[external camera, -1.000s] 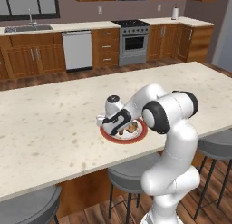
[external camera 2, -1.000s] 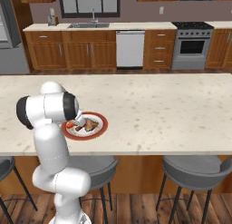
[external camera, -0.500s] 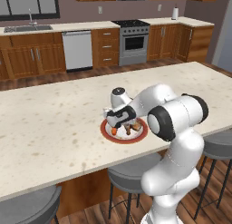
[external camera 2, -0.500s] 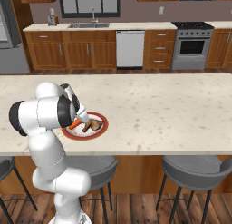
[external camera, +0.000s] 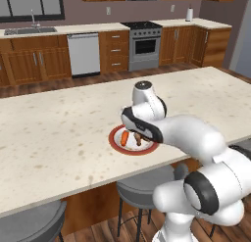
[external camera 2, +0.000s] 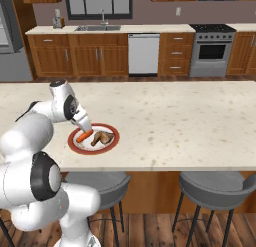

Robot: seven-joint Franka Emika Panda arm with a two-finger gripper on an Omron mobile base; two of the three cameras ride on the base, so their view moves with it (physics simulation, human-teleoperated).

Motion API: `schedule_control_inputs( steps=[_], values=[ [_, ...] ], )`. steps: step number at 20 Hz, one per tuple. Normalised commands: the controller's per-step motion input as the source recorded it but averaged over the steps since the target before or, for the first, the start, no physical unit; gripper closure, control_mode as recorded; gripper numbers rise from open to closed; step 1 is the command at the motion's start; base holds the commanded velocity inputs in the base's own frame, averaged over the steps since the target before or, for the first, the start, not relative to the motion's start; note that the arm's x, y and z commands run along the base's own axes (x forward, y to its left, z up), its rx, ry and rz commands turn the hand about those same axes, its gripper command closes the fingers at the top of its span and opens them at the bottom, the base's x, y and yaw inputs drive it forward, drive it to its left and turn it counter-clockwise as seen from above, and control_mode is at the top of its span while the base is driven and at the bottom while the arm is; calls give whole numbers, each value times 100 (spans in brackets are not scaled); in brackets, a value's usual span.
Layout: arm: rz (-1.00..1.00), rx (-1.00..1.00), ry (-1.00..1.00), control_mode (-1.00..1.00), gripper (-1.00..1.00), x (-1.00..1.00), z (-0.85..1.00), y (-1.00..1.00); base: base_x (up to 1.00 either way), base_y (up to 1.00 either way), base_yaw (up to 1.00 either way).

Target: Take the cheese, chicken drumstick, and carrot from the fridge and place them on the plate on the dining counter to create an appetizer plate.

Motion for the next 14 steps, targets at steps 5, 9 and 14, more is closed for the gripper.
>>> schedule_control_inputs(
  steps=[5, 9, 14],
  values=[
    [16, 5, -21, -100, -100, -80, 96, -58, 0, 0, 0],
    [18, 0, -19, -100, -100, -29, 52, -36, 0, 0, 0],
    [10, -4, -5, -100, -100, -26, 27, -6, 0, 0, 0]
  ],
)
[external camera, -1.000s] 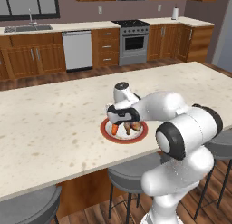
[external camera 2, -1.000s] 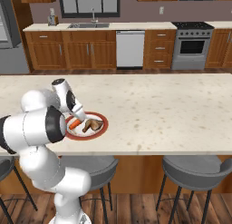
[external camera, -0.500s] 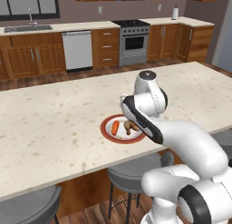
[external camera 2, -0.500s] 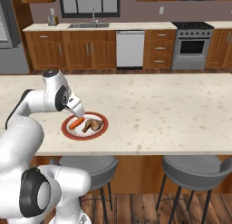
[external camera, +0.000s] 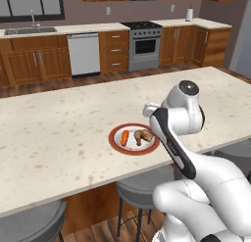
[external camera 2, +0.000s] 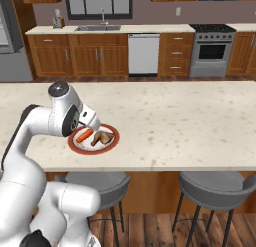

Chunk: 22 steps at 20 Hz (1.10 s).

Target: Take the cheese, chicken drumstick, and carrot from the fridge and place them on the plate on the dining counter to create an appetizer plate.

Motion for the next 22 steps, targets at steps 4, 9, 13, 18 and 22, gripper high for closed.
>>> schedule_control_inputs(
  steps=[4, 9, 13, 18, 22],
  values=[
    [8, -12, -15, -100, -100, -78, 8, 0, 0, 0, 0],
    [2, -5, -7, 100, -100, -33, 0, 0, -51, 17, 4],
    [0, 0, 0, 100, -100, 0, 0, 0, -100, 75, 9],
    [0, 0, 0, 100, -100, 0, 0, 0, -93, 100, 7],
    [0, 0, 0, 100, -100, 0, 0, 0, -54, 100, 0]
  ],
)
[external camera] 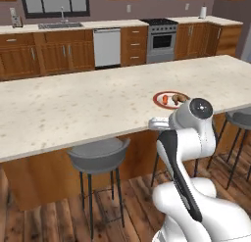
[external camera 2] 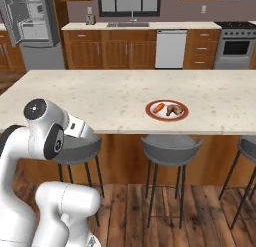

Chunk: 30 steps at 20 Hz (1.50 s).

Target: Take the cheese, chicken drumstick, and carrot from the fridge and place them on the plate on the dining counter to create an appetizer plate.

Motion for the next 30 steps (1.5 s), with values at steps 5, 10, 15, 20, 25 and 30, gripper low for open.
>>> schedule_control_inputs(
  steps=[5, 10, 15, 20, 25, 30],
  values=[
    [0, 0, 0, 100, -100, 0, 0, 0, -32, 100, 0],
    [0, 0, 0, 100, -100, 0, 0, 0, -3, 100, 0],
    [0, 0, 0, 100, -100, 0, 0, 0, 0, 100, 0],
    [0, 0, 0, 100, -100, 0, 0, 0, 4, 100, 0],
    [0, 0, 0, 100, -100, 0, 0, 0, 23, 100, 1],
    [0, 0, 0, 100, -100, 0, 0, 0, 34, 100, 1]
  ],
)
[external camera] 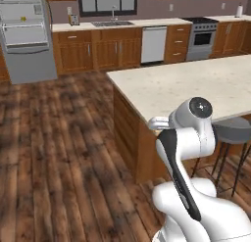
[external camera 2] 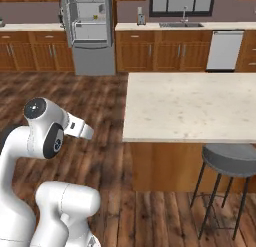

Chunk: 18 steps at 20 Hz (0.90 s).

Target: Take the cheese, chicken drumstick, and carrot from the fridge and place them on the plate on the dining counter to create an appetizer plate.

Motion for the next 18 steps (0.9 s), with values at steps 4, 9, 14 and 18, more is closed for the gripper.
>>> schedule_control_inputs(
  steps=[4, 9, 14, 18],
  values=[
    [0, 0, 0, 100, -100, 0, 0, 0, 41, 100, 7],
    [0, 0, 0, 100, -100, 0, 0, 0, 35, 100, 24],
    [0, 0, 0, 100, -100, 0, 0, 0, 94, 78, 18],
    [0, 0, 0, 100, -100, 0, 0, 0, 100, 6, 3]
  ],
)
